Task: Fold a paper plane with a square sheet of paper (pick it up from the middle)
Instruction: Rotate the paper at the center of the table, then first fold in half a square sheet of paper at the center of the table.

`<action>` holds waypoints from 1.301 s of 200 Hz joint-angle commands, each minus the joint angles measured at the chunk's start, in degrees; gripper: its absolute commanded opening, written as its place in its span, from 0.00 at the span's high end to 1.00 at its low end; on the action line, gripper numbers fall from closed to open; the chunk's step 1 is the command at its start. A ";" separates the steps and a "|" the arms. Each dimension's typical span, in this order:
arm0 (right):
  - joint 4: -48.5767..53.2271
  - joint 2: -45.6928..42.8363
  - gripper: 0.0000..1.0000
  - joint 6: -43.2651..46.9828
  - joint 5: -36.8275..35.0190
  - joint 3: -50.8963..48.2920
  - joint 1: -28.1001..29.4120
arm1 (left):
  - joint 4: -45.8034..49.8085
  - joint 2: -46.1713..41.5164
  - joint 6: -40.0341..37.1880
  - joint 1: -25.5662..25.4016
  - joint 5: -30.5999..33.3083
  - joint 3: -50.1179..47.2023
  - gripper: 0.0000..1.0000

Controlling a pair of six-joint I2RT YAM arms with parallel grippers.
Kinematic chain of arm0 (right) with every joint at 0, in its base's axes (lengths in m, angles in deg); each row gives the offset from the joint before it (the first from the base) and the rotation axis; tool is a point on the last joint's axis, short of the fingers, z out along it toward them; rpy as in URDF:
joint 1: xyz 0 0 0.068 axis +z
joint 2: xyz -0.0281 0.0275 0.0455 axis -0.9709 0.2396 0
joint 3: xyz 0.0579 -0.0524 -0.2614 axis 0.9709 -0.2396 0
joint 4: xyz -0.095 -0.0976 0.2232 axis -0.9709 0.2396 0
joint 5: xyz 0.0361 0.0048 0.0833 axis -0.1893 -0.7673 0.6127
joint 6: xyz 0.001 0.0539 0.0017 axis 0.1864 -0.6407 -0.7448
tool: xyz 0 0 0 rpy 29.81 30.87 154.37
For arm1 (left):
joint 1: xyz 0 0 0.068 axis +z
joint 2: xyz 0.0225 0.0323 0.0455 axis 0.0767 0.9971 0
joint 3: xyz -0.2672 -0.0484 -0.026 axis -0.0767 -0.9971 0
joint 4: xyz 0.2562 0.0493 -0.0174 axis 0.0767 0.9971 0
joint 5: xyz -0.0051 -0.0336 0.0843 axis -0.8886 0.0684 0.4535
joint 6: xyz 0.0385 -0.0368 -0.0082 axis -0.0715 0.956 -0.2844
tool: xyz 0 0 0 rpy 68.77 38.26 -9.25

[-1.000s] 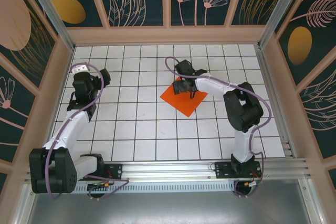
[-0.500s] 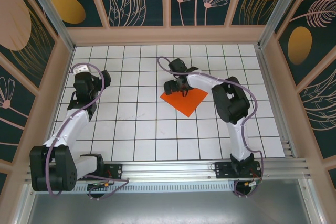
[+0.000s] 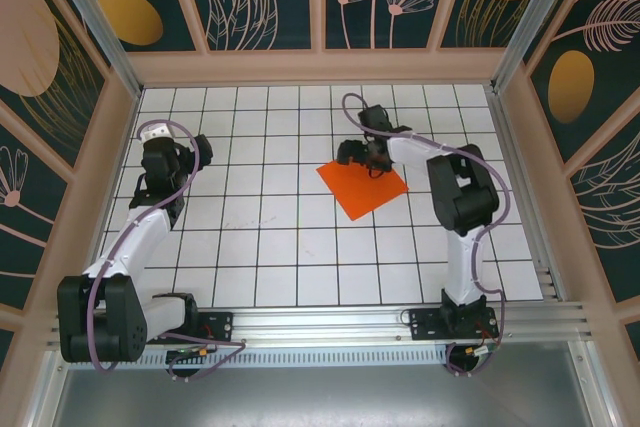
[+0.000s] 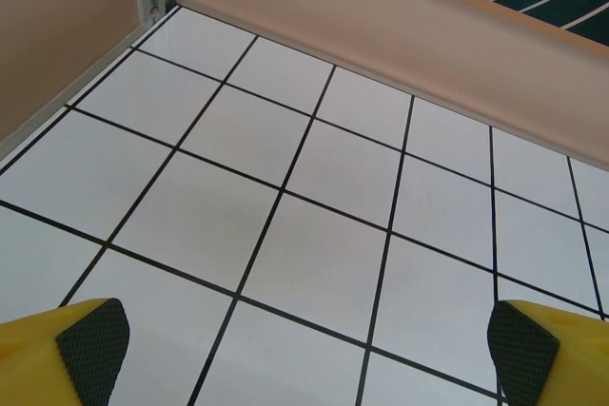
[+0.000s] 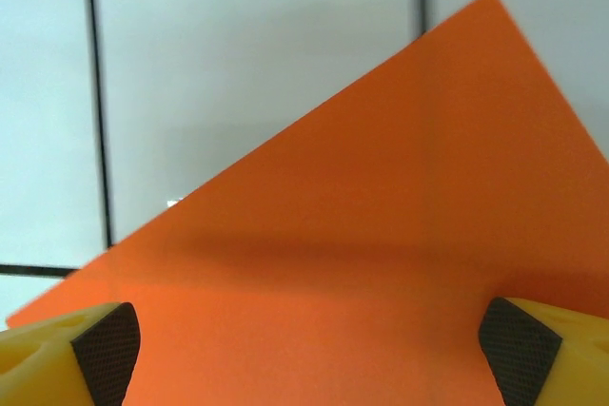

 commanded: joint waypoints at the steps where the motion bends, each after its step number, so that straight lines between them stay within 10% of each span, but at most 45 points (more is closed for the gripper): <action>1: 5.33 -5.78 0.04 -7.93 -2.99 -10.23 -0.50 | 0.95 0.65 0.88 0.34 -1.28 1.83 0.02; 260: 11.95 -2.50 0.07 -6.46 -7.85 -12.37 5.50 | 2.83 3.91 0.65 0.32 -2.57 3.65 0.01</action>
